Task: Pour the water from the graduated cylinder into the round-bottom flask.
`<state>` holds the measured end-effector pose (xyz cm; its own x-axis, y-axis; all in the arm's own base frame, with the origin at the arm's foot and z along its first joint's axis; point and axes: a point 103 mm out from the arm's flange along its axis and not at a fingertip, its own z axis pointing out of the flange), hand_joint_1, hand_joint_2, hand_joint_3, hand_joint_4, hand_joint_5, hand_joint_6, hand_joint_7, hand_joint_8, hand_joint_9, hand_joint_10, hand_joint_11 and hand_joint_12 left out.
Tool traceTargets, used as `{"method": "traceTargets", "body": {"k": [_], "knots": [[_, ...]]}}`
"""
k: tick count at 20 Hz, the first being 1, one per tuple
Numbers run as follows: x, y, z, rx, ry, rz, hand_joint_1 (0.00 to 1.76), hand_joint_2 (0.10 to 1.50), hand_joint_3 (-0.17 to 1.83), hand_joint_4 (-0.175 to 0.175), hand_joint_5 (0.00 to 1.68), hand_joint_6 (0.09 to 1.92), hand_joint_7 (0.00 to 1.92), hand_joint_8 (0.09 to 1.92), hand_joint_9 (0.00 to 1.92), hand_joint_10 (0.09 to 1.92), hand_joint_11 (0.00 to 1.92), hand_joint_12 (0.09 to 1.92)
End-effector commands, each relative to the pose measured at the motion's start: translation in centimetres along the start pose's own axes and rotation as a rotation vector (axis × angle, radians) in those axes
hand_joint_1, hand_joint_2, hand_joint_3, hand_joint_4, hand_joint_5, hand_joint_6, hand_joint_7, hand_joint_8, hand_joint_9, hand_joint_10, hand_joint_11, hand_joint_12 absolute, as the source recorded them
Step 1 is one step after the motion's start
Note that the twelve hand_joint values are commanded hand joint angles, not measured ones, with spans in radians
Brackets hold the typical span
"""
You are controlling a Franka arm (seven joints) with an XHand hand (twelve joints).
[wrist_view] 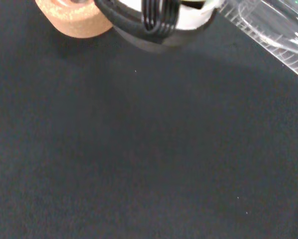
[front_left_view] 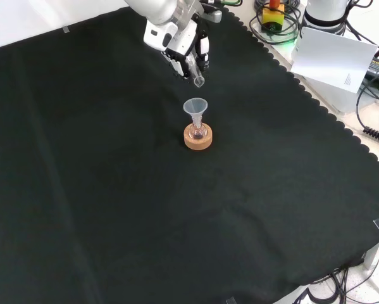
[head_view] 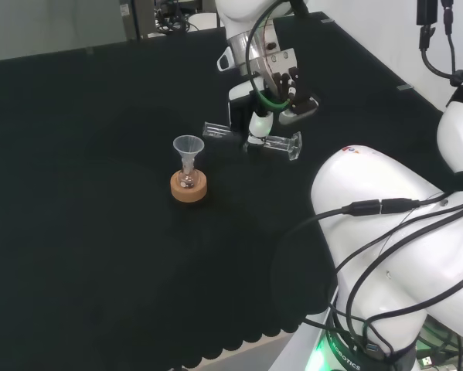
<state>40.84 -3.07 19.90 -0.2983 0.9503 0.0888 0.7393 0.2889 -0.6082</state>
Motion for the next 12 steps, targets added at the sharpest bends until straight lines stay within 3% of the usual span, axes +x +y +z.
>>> {"method": "traceTargets", "body": {"k": [1,12], "knots": [[0.2,0.1,-0.3,0.048,-0.038,0.032,1.32,0.96,-0.02,-0.175,1.41,0.23,1.50,0.12,1.72,0.09,1.38,0.63],[1.0,1.2,-1.3,0.102,-0.082,0.058,1.32,0.96,-0.02,-0.175,1.41,0.23,1.50,0.11,1.72,0.09,1.38,0.63]]}}
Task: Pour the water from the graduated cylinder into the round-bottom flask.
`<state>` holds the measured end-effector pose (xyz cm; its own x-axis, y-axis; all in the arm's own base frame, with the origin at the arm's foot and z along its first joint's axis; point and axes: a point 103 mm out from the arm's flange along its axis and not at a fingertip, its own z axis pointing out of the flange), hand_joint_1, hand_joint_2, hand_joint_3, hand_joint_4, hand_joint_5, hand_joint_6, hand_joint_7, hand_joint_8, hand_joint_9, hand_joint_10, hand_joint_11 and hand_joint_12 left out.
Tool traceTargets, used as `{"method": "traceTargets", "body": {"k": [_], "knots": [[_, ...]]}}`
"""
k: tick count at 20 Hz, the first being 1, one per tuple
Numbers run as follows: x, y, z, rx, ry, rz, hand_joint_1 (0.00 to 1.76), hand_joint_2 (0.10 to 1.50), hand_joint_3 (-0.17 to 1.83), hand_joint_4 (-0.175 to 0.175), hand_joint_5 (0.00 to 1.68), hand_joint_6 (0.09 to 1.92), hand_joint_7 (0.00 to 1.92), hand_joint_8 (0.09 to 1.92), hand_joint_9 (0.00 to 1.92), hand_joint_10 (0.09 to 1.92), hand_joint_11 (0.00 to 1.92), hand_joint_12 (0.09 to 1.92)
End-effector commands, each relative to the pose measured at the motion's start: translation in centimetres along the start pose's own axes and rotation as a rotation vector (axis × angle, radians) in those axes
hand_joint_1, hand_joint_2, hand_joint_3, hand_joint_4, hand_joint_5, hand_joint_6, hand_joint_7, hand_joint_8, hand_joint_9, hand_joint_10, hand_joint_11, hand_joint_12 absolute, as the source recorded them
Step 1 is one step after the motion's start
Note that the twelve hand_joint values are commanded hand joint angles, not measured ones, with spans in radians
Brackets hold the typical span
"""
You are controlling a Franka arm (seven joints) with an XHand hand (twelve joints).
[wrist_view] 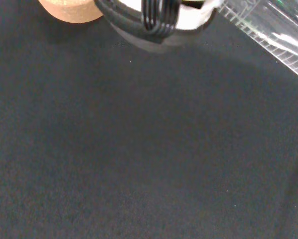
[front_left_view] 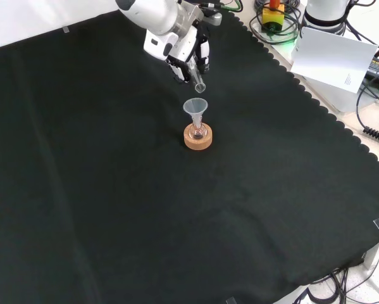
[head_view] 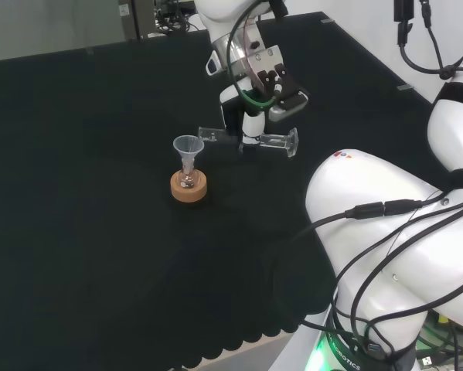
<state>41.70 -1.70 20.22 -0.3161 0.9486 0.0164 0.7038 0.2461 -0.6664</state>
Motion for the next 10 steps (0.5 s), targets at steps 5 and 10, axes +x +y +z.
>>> {"method": "traceTargets", "body": {"k": [5,10], "knots": [[0.3,0.4,-1.0,0.044,-0.038,0.029,1.32,0.96,-0.02,-0.175,1.41,0.23,1.50,0.10,1.72,0.09,1.38,0.63],[0.6,0.4,-1.6,0.095,-0.070,0.048,1.32,0.96,-0.02,-0.175,1.41,0.23,1.51,0.10,1.72,0.09,1.38,0.63]]}}
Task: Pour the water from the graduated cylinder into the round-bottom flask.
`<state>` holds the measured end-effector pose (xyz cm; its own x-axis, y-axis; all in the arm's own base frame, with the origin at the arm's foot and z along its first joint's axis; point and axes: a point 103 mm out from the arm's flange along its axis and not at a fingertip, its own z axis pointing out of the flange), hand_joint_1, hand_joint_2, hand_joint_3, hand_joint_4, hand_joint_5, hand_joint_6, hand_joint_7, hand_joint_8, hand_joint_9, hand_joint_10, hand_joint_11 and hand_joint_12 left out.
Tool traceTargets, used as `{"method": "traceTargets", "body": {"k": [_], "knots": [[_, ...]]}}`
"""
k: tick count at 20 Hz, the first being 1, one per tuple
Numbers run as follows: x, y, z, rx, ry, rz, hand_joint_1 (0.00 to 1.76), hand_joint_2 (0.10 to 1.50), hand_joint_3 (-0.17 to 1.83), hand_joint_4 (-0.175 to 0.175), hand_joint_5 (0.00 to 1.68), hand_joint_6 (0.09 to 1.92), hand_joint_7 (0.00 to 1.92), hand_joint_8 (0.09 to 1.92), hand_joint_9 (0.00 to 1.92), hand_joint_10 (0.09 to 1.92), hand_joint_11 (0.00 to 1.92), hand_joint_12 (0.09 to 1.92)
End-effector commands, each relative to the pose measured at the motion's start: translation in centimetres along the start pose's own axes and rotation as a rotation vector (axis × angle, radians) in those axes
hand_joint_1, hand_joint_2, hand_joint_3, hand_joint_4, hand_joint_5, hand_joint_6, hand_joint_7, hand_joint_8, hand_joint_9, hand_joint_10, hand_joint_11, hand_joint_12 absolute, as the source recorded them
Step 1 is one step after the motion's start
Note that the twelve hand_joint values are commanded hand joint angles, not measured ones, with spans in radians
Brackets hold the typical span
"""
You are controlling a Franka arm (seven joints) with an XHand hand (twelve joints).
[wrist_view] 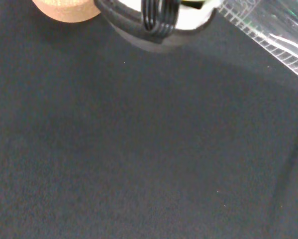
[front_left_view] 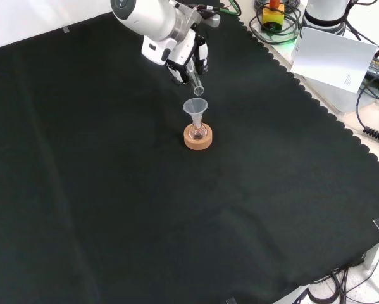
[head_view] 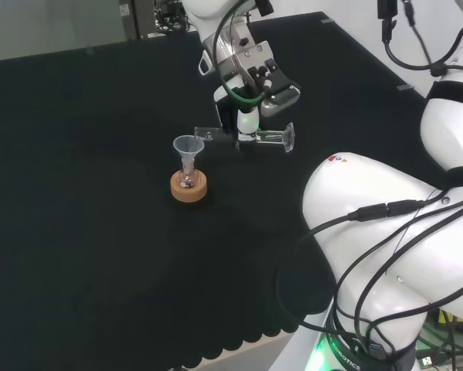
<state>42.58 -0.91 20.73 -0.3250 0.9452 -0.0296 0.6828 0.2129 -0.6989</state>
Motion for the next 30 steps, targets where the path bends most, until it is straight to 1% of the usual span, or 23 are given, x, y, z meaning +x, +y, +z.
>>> {"method": "traceTargets", "body": {"k": [1,12,15,30], "knots": [[0.2,-0.1,-0.6,0.057,-0.033,0.025,1.32,0.96,-0.02,-0.175,1.41,0.23,1.51,0.10,1.72,0.09,1.38,0.63],[0.6,-0.4,-1.3,0.092,-0.083,0.063,1.32,0.96,-0.02,-0.175,1.41,0.22,1.51,0.10,1.72,0.09,1.38,0.62],[0.8,-0.6,-1.5,0.103,-0.088,0.073,1.32,0.96,-0.02,-0.175,1.41,0.22,1.51,0.10,1.72,0.09,1.38,0.62],[1.9,-0.2,-2.2,0.149,-0.120,0.099,1.32,0.96,-0.02,-0.175,1.42,0.22,1.51,0.09,1.72,0.09,1.38,0.62]]}}
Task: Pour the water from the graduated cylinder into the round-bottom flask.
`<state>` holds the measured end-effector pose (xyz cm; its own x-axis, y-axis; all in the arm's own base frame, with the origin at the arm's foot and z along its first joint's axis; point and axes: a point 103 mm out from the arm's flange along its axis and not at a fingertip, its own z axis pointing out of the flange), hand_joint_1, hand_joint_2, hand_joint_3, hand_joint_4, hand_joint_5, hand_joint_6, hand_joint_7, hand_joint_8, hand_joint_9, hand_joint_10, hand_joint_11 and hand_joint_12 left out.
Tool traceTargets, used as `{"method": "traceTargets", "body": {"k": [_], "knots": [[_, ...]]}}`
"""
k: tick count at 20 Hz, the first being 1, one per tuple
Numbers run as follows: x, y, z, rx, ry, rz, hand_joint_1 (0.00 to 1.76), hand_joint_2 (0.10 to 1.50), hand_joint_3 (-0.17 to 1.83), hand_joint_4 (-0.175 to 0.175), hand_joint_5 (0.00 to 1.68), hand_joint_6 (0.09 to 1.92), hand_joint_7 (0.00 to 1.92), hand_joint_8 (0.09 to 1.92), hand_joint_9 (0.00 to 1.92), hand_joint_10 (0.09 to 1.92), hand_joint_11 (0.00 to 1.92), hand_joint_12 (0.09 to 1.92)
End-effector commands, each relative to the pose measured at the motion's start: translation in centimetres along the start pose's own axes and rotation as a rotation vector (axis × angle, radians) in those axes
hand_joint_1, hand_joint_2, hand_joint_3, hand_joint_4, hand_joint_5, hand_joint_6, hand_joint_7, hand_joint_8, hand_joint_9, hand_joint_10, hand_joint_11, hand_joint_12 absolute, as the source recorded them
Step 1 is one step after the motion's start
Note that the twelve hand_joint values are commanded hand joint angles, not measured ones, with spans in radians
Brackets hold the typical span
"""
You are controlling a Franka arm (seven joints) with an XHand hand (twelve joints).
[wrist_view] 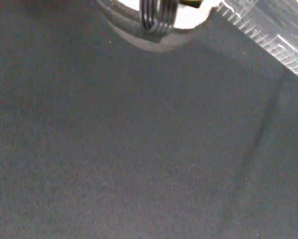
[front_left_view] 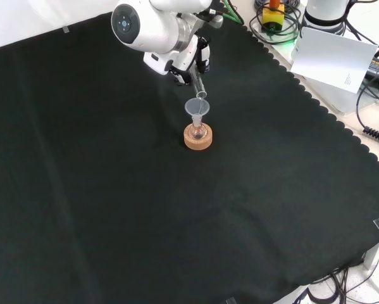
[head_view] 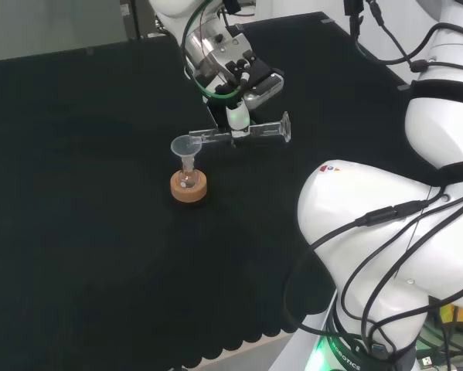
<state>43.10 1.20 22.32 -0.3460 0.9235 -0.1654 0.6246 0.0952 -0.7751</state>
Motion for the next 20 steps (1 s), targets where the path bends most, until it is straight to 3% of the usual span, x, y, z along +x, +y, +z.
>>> {"method": "traceTargets", "body": {"k": [1,20], "knots": [[0.07,0.06,-0.20,0.025,-0.008,0.017,1.32,0.96,-0.02,-0.175,1.42,0.22,1.51,0.09,1.72,0.09,1.38,0.62],[-0.21,-0.49,-1.00,0.041,-0.022,0.044,1.32,0.96,-0.02,-0.175,1.42,0.22,1.52,0.09,1.72,0.09,1.38,0.62]]}}
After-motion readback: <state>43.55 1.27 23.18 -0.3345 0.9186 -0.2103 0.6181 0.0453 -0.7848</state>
